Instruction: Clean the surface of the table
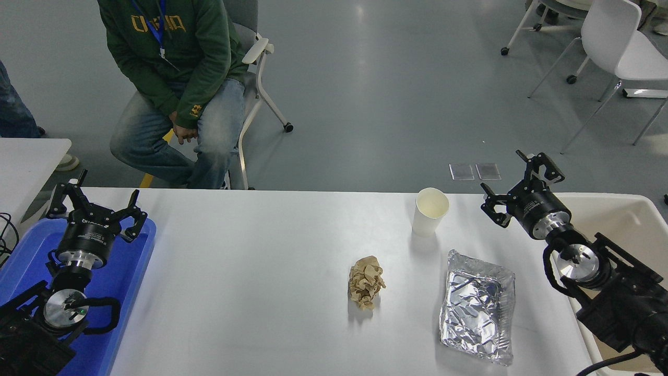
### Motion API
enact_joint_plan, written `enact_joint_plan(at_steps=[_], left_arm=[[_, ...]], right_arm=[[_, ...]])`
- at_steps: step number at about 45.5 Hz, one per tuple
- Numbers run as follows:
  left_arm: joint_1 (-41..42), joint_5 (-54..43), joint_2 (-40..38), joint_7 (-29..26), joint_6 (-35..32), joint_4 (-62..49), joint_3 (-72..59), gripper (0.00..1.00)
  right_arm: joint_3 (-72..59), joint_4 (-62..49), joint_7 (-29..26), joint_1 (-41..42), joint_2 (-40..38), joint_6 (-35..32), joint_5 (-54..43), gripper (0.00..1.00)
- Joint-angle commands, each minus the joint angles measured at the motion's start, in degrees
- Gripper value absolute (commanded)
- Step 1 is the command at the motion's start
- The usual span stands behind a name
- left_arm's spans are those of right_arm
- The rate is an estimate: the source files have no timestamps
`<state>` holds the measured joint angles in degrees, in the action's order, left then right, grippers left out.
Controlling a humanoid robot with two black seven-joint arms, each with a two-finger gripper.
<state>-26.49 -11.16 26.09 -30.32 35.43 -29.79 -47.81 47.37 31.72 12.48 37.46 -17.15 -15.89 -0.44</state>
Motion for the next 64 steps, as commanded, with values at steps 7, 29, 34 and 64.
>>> enact_joint_plan(at_steps=[7,29,34,64], left_arm=[[-0.05,0.0,-0.16,0.0,0.08,-0.01,0.0,1.0],[-0.05,0.0,-0.16,0.0,0.08,-0.01,0.0,1.0],[-0.05,0.0,-0.16,0.0,0.08,-0.01,0.0,1.0],[-0.05,0.0,-0.16,0.0,0.08,-0.01,0.0,1.0]], right_arm=[[0.0,-0.08,0.0,-0.02,-0.17,-0.01,0.0,1.0],[-0.96,-0.35,0.0,0.42,-1.4,-0.01,-0.35,1.0],[-1.23,-0.35,-0.09,0.51,-1.49,0.07,-0.7,1.0],[-1.58,-0.17,-0.09,1.39,-3.6,-0.01,-1.14,1.0]])
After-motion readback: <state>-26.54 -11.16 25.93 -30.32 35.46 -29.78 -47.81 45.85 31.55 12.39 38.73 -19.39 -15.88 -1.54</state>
